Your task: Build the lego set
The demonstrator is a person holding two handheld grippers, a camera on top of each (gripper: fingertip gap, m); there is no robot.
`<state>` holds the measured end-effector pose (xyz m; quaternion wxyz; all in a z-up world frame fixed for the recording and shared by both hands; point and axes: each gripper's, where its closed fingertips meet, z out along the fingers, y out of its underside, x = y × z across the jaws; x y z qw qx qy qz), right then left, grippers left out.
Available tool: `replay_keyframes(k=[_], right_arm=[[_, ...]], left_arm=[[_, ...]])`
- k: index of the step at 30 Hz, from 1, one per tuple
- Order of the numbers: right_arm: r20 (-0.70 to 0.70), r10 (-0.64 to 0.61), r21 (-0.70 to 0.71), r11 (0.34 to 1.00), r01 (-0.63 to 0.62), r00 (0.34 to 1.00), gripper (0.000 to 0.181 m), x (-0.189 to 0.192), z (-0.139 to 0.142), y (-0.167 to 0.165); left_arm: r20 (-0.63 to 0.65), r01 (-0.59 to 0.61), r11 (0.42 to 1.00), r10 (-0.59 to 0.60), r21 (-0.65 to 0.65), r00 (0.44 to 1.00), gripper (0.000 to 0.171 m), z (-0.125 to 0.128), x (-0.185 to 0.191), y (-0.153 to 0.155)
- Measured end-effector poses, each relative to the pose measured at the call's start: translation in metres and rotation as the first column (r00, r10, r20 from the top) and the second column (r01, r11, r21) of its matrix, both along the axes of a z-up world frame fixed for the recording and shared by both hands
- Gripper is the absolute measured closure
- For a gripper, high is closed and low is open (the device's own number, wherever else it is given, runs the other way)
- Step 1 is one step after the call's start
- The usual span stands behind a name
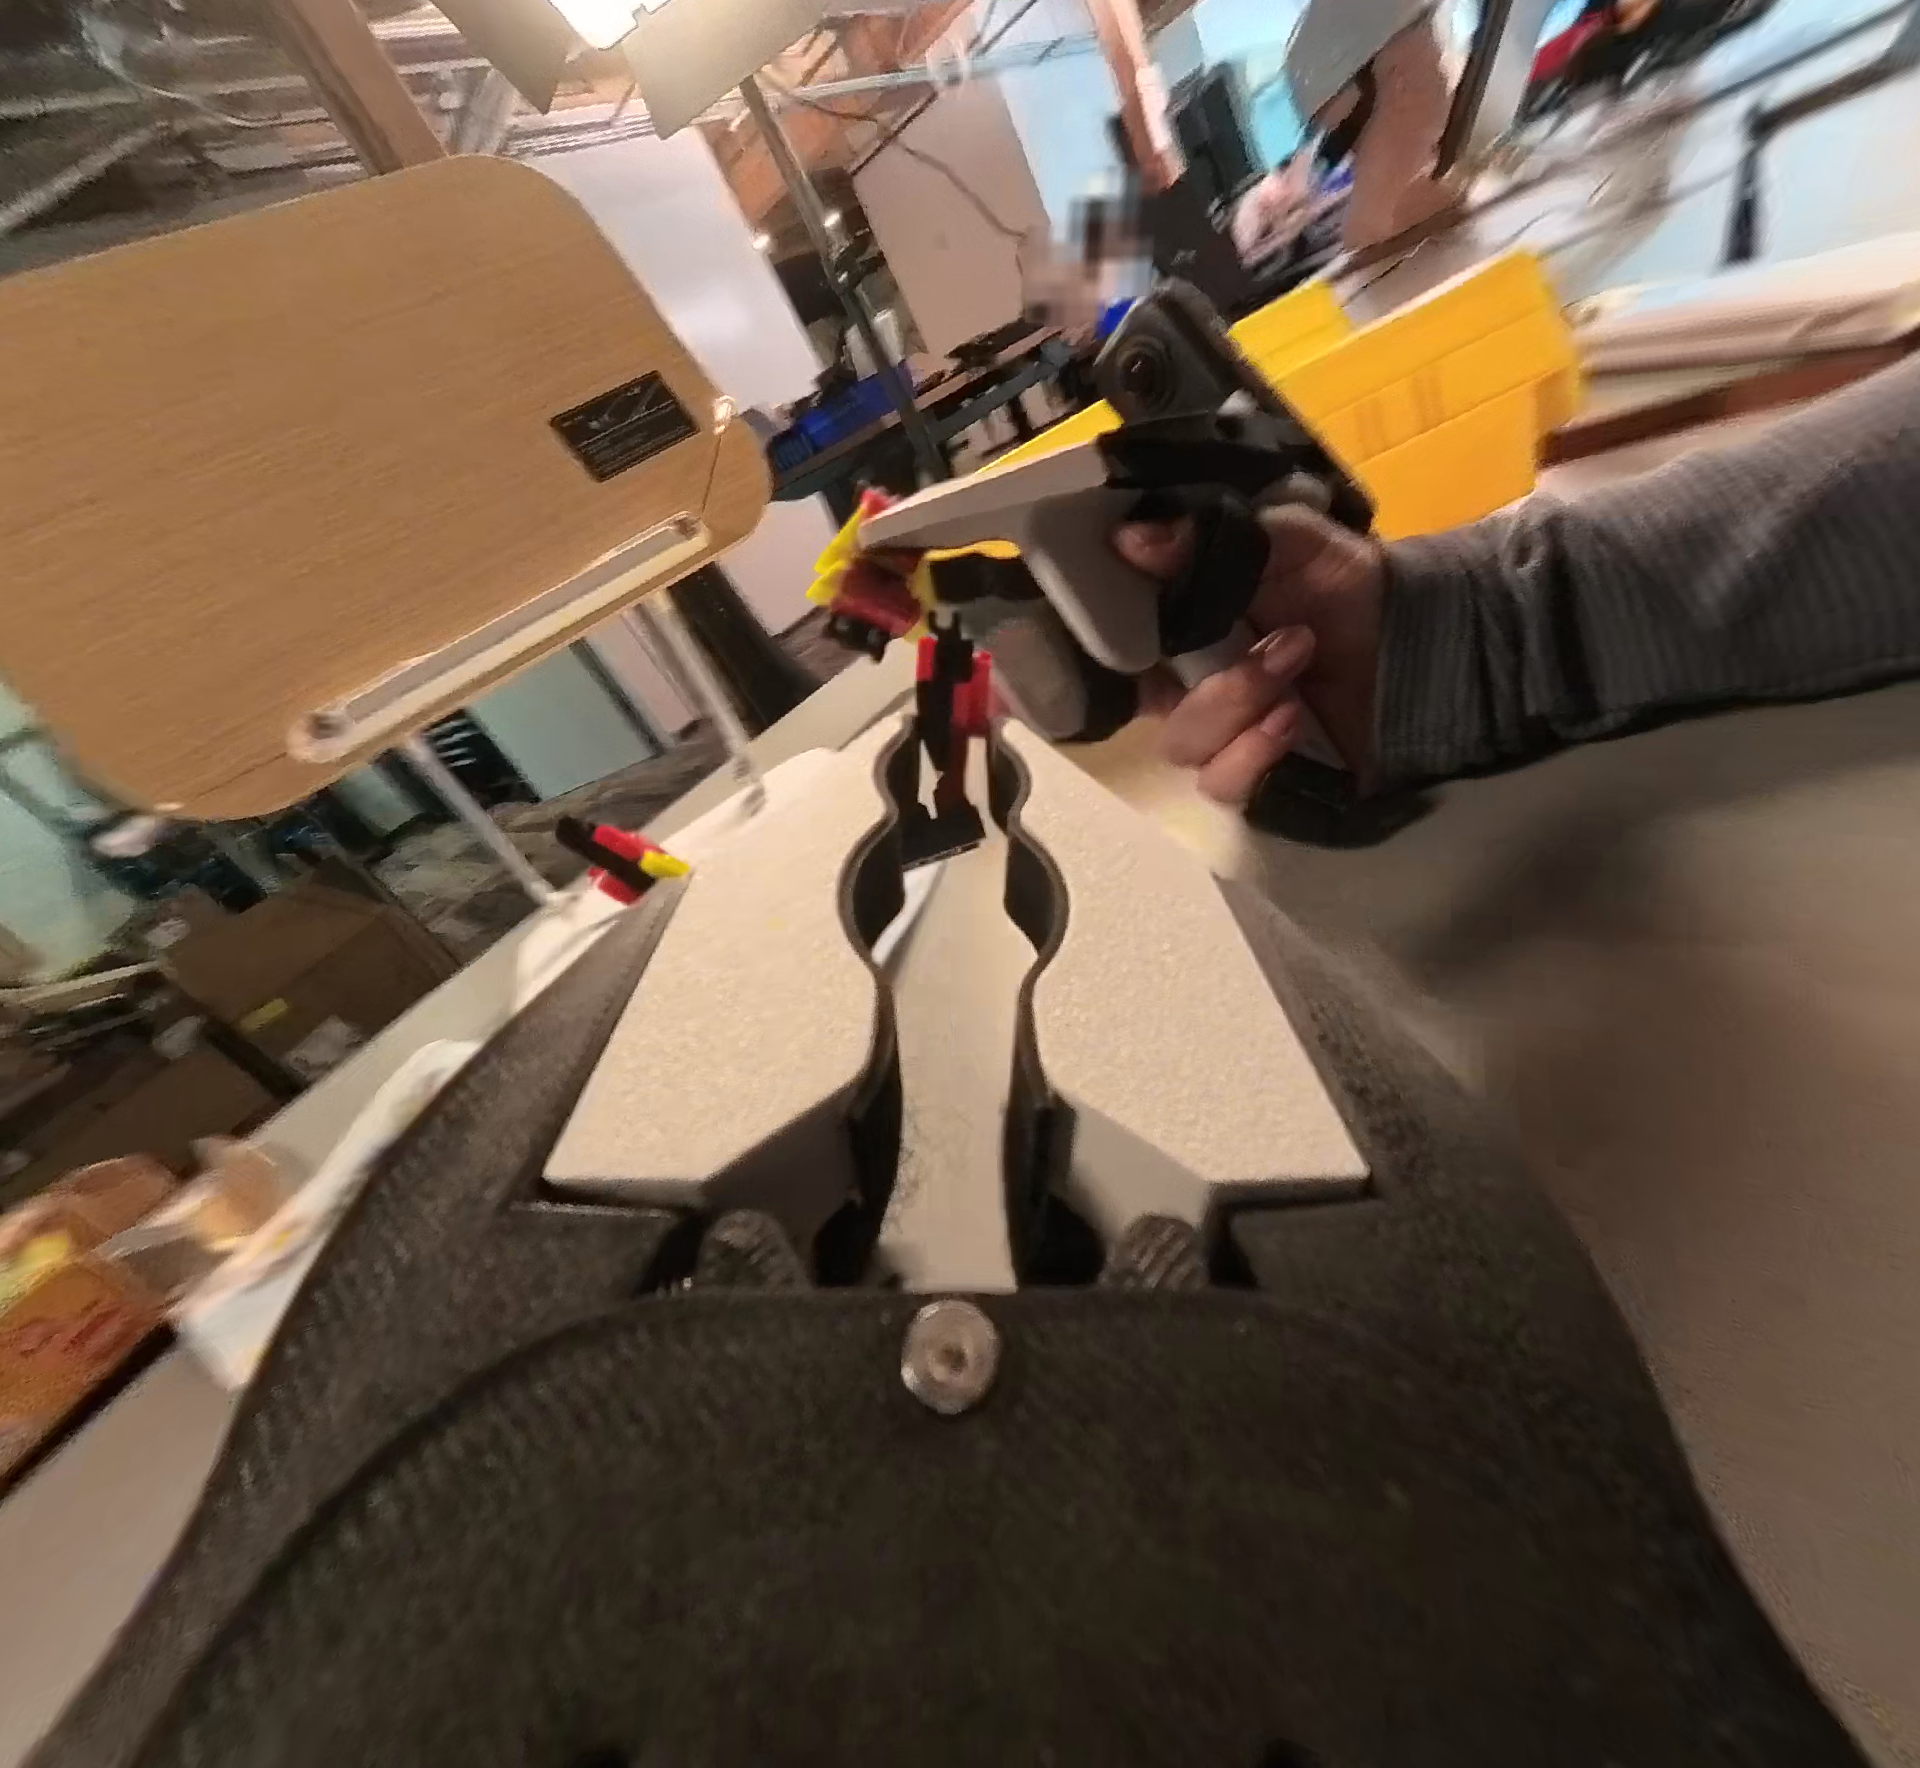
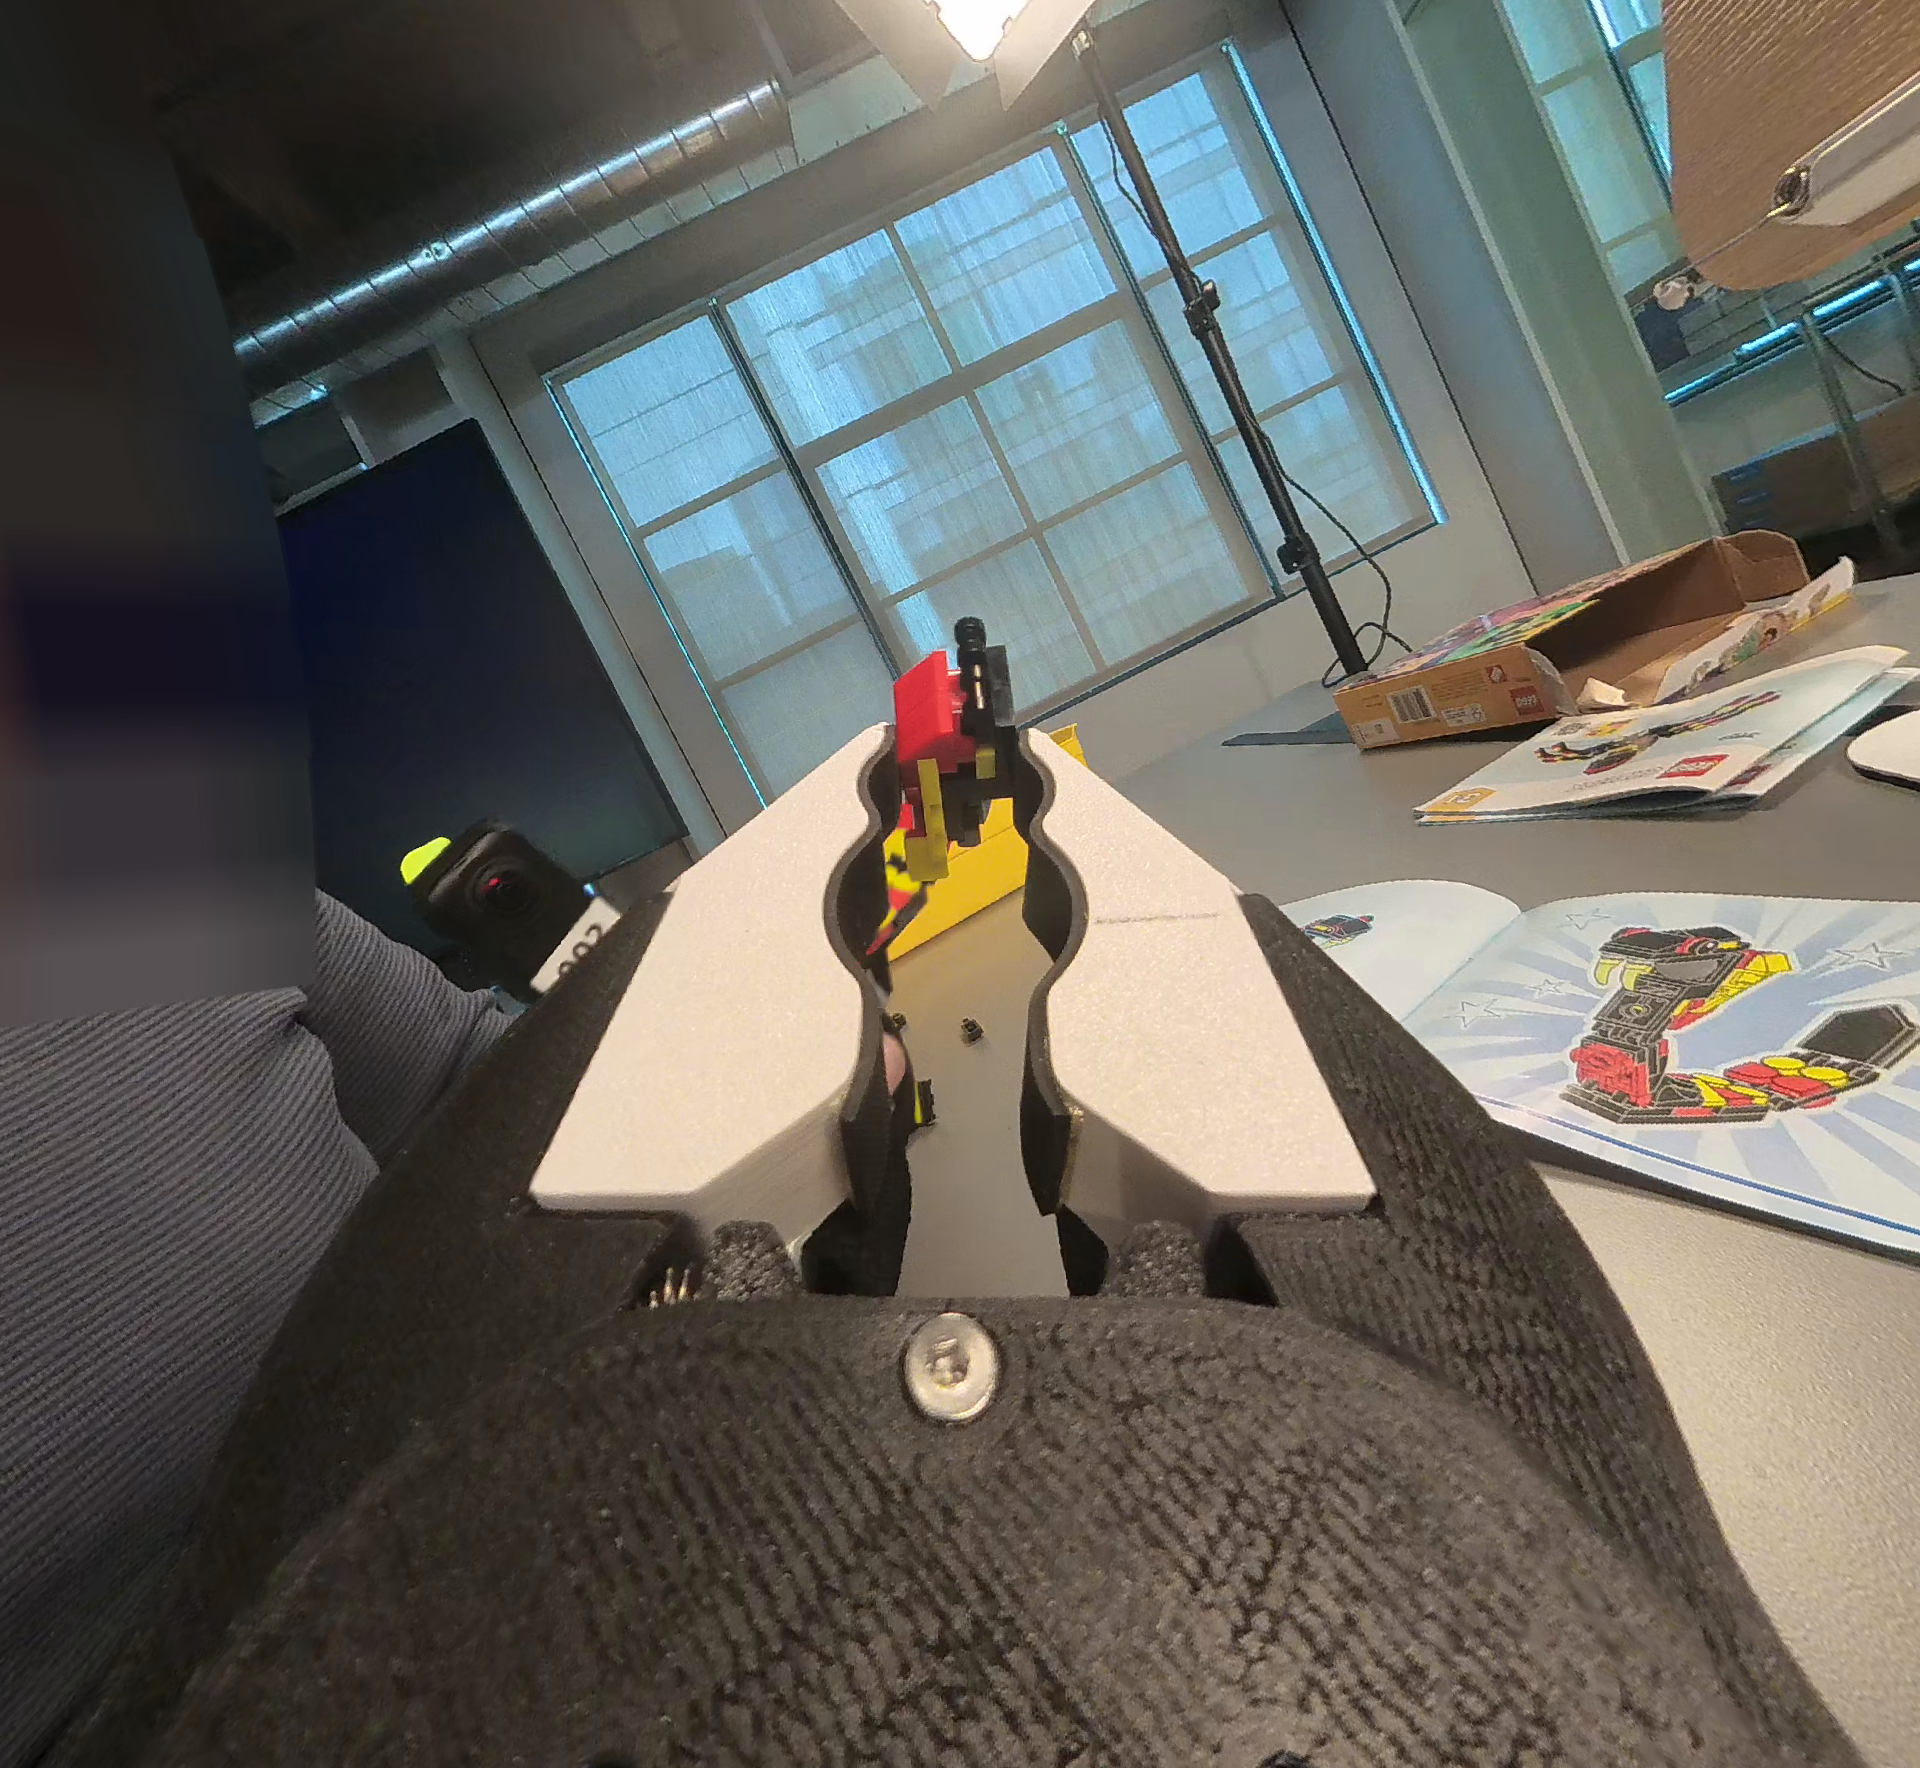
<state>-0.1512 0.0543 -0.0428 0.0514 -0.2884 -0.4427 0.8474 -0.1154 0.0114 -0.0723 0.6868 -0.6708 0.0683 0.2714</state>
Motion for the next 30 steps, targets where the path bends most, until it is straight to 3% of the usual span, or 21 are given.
replay_keyframes(k=[2, 4, 8, 11, 14, 18, 24, 30], right_arm=[[0.014, -0.012, 0.001, 1.0, 0.012, 1.0, 0.162, -0.002, -0.001, 0.0], [0.05, -0.036, -0.016, 0.999, 0.037, 0.998, 0.162, -0.006, -0.002, 0.002], [0.238, -0.029, -0.153, 0.986, 0.067, 0.971, 0.162, -0.017, -0.01, -0.003], [0.368, -0.045, -0.202, 0.971, 0.127, 0.929, 0.162, -0.02, -0.02, -0.016], [0.483, -0.065, -0.281, 0.933, 0.225, 0.873, 0.162, -0.02, -0.032, -0.021], [0.554, -0.079, -0.325, 0.896, 0.303, 0.829, 0.162, -0.017, -0.045, -0.025], [0.581, -0.143, -0.27, 0.895, 0.355, 0.801, 0.163, -0.017, -0.051, -0.02], [0.608, -0.108, -0.266, 0.905, 0.331, 0.786, 0.163, -0.018, -0.055, -0.022]], left_arm=[[-0.148, -0.13, 0.99, 0.121, -0.055, 0.982, 0.161, -0.003, -0.016, -0.005], [-0.33, -0.248, 0.964, 0.204, -0.097, 0.922, 0.16, -0.005, -0.027, -0.01], [-0.657, -0.412, 0.9, 0.227, -0.141, 0.719, 0.16, -0.013, -0.032, -0.01], [-0.776, -0.5, 0.855, 0.22, -0.139, 0.591, 0.161, -0.015, -0.036, -0.009], [-0.829, -0.571, 0.809, 0.218, -0.142, 0.515, 0.161, -0.019, -0.046, -0.01], [-0.838, -0.623, 0.761, 0.212, -0.182, 0.503, 0.161, -0.028, -0.06, -0.009], [-0.837, -0.622, 0.758, 0.203, -0.193, 0.508, 0.161, -0.032, -0.061, -0.008], [-0.845, -0.624, 0.759, 0.201, -0.186, 0.496, 0.161, -0.031, -0.061, -0.008]])
